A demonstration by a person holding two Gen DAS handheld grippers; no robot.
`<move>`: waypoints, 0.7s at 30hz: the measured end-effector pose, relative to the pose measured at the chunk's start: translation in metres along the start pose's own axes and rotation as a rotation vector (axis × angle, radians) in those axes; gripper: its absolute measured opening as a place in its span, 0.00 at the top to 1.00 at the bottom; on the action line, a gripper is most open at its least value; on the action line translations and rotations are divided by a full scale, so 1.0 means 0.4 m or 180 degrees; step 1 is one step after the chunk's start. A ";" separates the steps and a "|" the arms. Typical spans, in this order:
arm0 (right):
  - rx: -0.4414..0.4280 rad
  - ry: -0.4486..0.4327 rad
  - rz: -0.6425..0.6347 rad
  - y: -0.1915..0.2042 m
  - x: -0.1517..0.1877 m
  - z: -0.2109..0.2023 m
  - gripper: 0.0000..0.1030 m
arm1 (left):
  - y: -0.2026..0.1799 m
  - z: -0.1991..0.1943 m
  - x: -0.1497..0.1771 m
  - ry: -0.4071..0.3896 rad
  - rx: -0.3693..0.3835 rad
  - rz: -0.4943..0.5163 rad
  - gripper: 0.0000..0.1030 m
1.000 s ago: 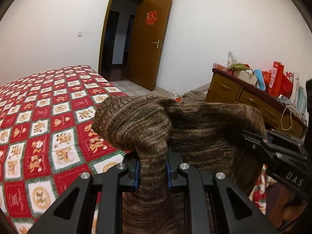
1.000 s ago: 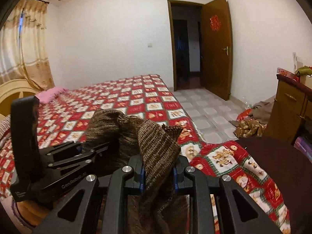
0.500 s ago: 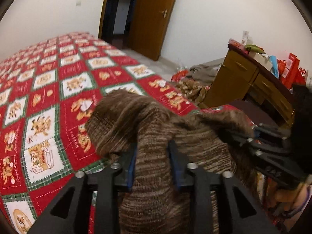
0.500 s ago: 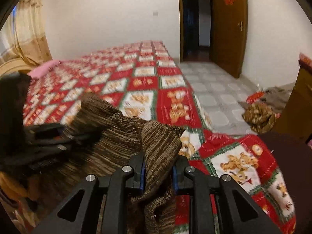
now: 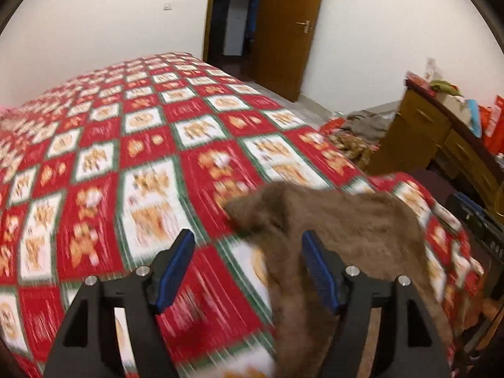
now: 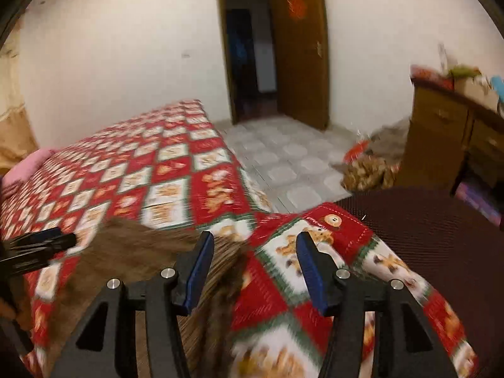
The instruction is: Fold small clothes
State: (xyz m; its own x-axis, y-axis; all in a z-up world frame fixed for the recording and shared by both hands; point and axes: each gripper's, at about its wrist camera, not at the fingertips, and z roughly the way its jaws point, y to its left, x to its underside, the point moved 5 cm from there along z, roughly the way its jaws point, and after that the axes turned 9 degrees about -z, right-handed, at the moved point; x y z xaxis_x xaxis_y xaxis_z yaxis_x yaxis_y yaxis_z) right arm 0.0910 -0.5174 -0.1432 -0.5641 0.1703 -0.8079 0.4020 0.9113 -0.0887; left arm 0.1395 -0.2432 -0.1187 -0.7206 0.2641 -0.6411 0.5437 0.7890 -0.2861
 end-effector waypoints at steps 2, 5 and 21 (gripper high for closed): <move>-0.0155 0.0020 -0.0195 0.053 0.023 -0.061 0.46 | -0.012 -0.011 0.038 0.0028 0.0129 -0.0012 0.24; -0.0397 0.0106 -0.0546 0.148 0.080 -0.124 0.46 | -0.024 -0.020 0.102 0.0094 0.0202 -0.0041 0.23; -0.1058 0.0258 -0.0548 0.269 0.021 -0.095 0.46 | -0.090 -0.024 0.198 0.0453 0.1004 -0.0737 0.67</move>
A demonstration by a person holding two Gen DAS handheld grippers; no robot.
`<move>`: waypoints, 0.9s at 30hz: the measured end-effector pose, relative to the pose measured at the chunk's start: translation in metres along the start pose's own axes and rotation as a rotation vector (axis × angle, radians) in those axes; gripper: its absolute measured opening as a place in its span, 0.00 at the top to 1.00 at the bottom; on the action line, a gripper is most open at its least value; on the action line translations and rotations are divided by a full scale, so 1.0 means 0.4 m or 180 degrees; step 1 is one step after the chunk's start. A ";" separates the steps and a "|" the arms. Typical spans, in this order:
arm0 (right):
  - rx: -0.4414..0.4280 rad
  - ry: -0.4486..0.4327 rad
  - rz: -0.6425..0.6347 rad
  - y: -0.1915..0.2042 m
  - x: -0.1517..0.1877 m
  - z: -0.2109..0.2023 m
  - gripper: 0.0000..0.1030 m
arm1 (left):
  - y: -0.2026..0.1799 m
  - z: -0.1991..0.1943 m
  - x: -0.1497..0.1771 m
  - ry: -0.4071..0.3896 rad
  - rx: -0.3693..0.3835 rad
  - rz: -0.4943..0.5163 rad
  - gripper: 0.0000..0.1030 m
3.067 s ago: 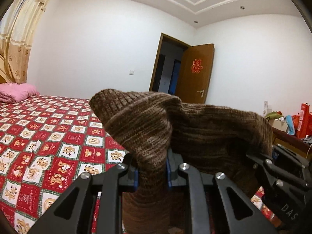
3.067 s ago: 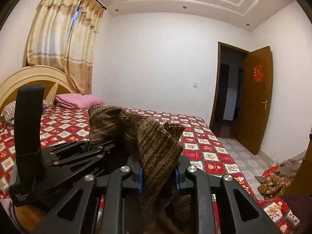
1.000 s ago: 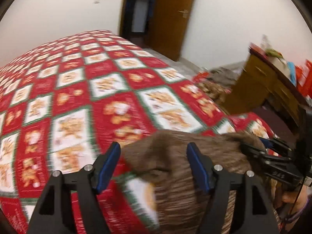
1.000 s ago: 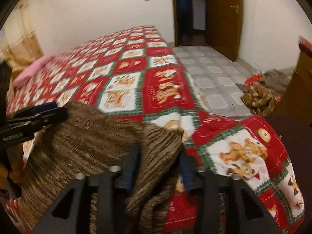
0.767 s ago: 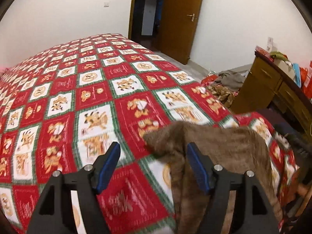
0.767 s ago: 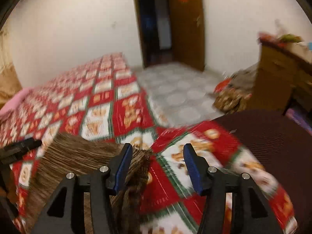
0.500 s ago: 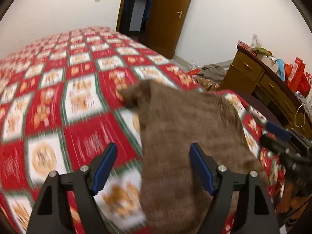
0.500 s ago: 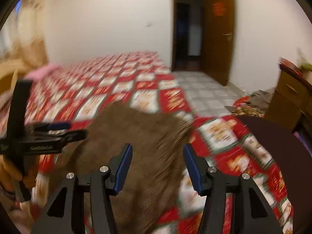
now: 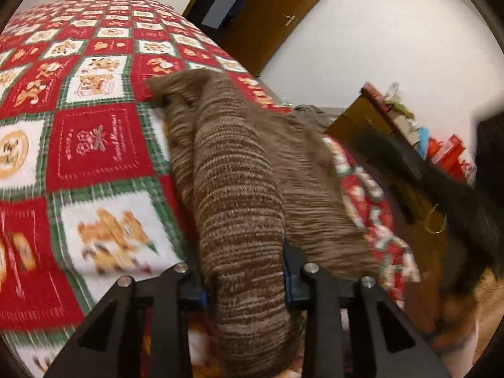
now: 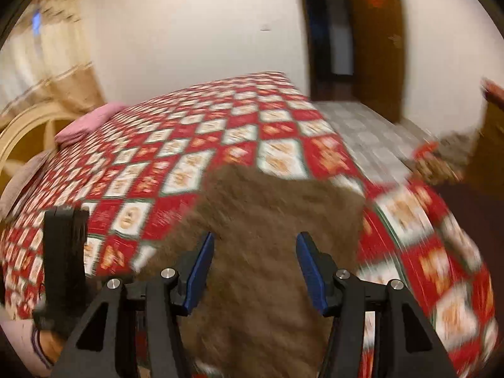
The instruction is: Fold small clothes
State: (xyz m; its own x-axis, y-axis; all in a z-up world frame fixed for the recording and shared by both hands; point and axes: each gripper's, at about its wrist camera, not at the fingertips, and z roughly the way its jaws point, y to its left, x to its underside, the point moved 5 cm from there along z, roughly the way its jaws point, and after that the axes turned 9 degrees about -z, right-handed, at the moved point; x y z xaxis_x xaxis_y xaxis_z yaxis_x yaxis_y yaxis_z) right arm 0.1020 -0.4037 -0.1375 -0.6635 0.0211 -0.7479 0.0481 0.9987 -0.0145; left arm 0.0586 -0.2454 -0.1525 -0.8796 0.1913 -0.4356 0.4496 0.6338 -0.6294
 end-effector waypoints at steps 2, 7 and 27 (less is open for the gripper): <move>-0.0132 0.0099 -0.0193 0.027 -0.062 0.046 0.46 | 0.006 -0.019 0.009 -0.0011 -0.0024 -0.0040 0.67; -0.0357 0.0484 -0.0557 0.103 -0.173 0.212 0.47 | 0.077 -0.004 0.045 0.0077 -0.0269 -0.0169 0.66; -0.0879 0.0817 0.0951 0.020 -0.156 0.553 0.91 | 0.033 0.021 0.080 -0.0308 -0.0550 0.0491 0.65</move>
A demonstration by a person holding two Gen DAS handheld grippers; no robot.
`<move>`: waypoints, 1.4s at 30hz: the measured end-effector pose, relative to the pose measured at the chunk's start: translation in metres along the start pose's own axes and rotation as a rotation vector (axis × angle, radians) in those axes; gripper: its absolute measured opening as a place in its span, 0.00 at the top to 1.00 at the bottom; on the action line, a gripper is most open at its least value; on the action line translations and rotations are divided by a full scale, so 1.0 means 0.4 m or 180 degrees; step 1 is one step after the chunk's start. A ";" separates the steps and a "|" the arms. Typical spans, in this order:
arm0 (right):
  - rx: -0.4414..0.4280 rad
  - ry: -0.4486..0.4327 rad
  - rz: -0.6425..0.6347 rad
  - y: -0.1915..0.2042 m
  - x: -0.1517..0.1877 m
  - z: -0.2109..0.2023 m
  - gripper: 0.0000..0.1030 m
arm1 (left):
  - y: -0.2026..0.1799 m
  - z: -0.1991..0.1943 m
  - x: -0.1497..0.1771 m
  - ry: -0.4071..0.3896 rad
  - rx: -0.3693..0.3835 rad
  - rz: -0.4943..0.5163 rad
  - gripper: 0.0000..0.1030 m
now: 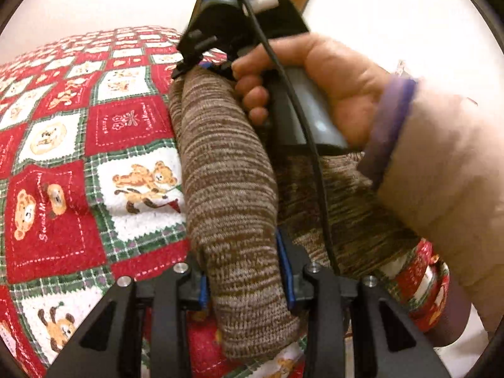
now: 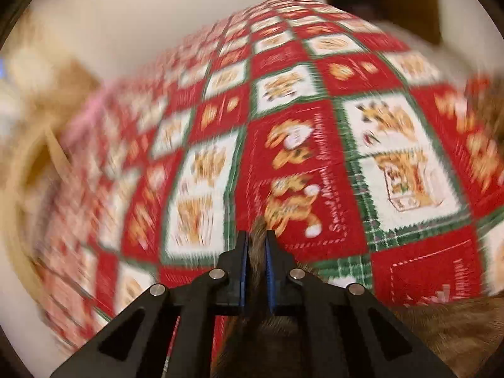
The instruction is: Fold small clothes
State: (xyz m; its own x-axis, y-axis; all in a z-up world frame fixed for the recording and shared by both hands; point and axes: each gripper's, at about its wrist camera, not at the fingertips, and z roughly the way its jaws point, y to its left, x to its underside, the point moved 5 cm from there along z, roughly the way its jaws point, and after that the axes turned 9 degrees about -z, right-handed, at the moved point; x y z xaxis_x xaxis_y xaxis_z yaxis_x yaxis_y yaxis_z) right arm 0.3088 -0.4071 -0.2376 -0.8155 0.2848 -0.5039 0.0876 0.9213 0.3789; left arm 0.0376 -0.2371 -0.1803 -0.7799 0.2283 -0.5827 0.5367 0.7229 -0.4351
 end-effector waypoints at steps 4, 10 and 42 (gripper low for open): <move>-0.0679 -0.0117 0.0386 -0.036 0.024 0.026 0.88 | 0.006 -0.007 0.006 -0.0032 0.0048 0.0016 0.65; -0.1169 -0.0578 0.0164 0.024 0.001 -0.174 0.87 | 0.053 -0.095 -0.014 -0.0234 0.0441 -0.0214 0.58; 0.0930 -0.0615 -0.0746 -0.021 0.449 -0.575 0.87 | 0.126 -0.056 -0.169 -0.0527 -0.0553 -0.0169 0.15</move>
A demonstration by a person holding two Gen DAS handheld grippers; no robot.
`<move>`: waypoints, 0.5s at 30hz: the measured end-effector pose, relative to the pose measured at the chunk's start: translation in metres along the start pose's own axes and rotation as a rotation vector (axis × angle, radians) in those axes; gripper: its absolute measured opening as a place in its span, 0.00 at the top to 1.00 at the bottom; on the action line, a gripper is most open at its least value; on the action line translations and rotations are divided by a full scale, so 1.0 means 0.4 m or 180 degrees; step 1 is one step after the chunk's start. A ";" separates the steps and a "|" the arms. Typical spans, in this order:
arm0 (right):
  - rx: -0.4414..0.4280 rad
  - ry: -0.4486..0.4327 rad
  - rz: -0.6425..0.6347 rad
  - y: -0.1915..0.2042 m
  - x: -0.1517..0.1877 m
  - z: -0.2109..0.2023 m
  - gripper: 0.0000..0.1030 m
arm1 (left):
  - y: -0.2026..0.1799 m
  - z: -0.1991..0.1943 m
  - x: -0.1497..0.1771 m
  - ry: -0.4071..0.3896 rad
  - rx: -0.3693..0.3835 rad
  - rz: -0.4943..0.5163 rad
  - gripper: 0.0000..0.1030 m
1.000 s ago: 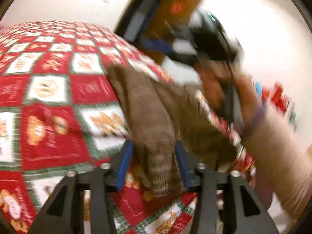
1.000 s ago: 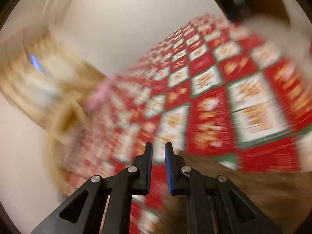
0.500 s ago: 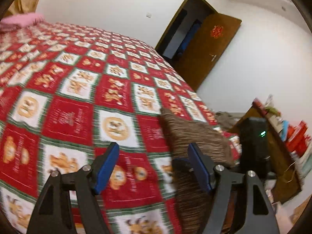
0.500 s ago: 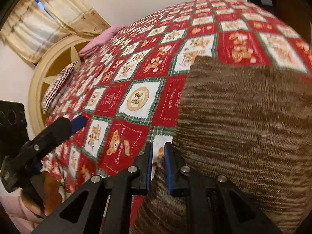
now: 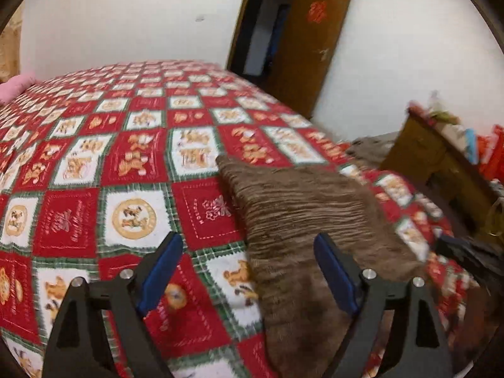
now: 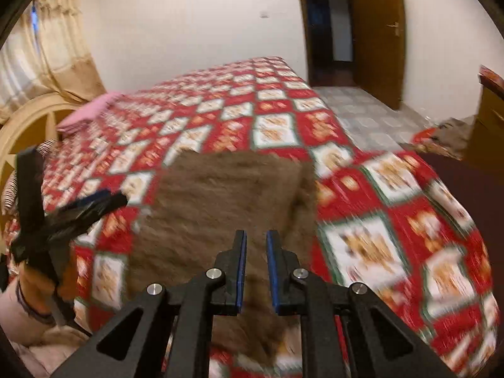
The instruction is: Fold small clothes
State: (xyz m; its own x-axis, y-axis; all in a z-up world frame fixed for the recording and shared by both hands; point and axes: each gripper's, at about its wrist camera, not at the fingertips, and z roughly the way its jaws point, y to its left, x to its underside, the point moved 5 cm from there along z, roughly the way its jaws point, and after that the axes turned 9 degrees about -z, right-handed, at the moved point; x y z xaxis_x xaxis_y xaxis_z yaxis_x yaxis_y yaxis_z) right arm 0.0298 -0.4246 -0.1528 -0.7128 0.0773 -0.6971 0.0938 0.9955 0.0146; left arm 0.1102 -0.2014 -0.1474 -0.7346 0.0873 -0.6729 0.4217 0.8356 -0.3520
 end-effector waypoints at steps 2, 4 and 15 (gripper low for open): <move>-0.0118 -0.0027 0.0038 0.003 0.027 -0.007 0.87 | -0.001 0.049 0.012 0.0150 -0.0056 -0.0140 0.15; -0.0298 -0.0076 0.0019 0.021 0.040 0.004 0.87 | -0.009 0.084 0.031 0.0279 -0.0048 -0.0222 0.14; 0.0024 0.0294 -0.0072 0.041 0.074 0.147 0.94 | -0.082 0.175 0.047 0.0366 -0.0209 0.0082 0.00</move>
State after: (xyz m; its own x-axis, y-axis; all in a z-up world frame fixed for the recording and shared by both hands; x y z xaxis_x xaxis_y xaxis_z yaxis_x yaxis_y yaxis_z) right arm 0.0511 -0.4092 -0.2154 -0.7758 0.0599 -0.6281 0.0818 0.9966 -0.0061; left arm 0.1196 -0.2651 -0.1941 -0.7816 0.1675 -0.6009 0.4081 0.8658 -0.2896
